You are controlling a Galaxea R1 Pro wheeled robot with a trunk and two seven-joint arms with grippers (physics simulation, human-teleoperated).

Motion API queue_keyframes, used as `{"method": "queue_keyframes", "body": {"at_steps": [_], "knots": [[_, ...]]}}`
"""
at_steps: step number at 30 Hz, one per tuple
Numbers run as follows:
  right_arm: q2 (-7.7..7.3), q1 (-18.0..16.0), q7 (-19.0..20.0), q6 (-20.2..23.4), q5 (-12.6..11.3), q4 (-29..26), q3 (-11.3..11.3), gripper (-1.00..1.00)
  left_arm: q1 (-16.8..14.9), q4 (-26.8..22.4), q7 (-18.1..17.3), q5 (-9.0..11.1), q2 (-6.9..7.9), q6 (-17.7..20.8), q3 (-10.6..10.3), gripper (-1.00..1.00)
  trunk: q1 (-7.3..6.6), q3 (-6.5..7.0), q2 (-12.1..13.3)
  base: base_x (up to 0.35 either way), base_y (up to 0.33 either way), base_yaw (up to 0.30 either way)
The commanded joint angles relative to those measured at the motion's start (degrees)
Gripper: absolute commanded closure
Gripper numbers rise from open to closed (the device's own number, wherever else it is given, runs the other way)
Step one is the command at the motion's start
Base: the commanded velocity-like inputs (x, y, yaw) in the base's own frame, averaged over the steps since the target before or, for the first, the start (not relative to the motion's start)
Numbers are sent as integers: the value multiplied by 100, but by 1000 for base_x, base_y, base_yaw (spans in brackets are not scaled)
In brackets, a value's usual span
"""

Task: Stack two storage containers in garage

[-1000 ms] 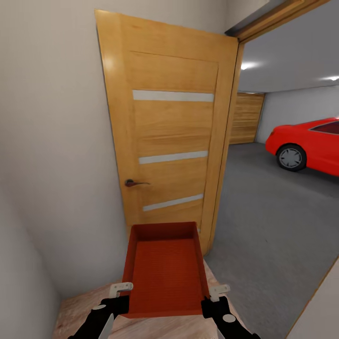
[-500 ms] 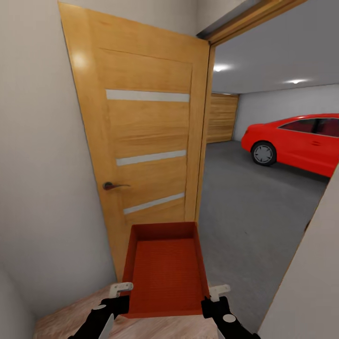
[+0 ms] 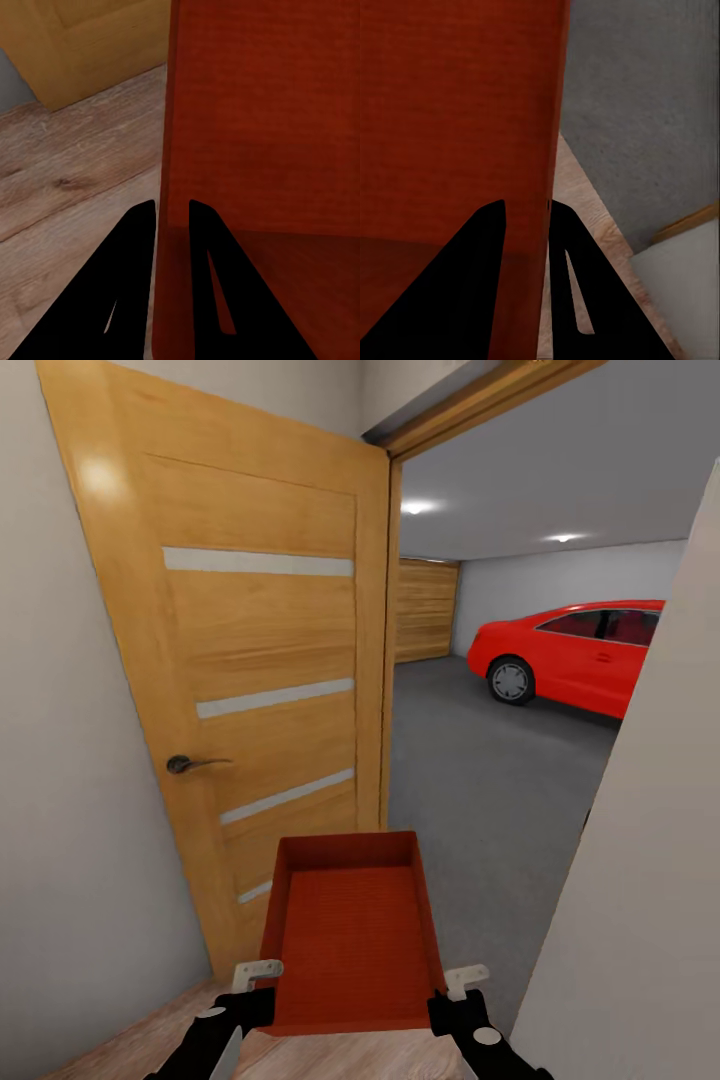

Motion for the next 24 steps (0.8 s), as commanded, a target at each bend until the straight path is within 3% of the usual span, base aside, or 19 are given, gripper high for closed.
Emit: {"method": "queue_keyframes", "body": {"at_steps": [1,24], "knots": [[154,-1,36,-13,-43,17,77,100,0,-23,122,-116,-8,-333,44,100,2,-3,-5,0,0,-267],[154,-1,36,-13,-43,18,75,100,0,-22,122,-116,-8,-333,44,100,2,-3,-5,0,0,-273]]}}
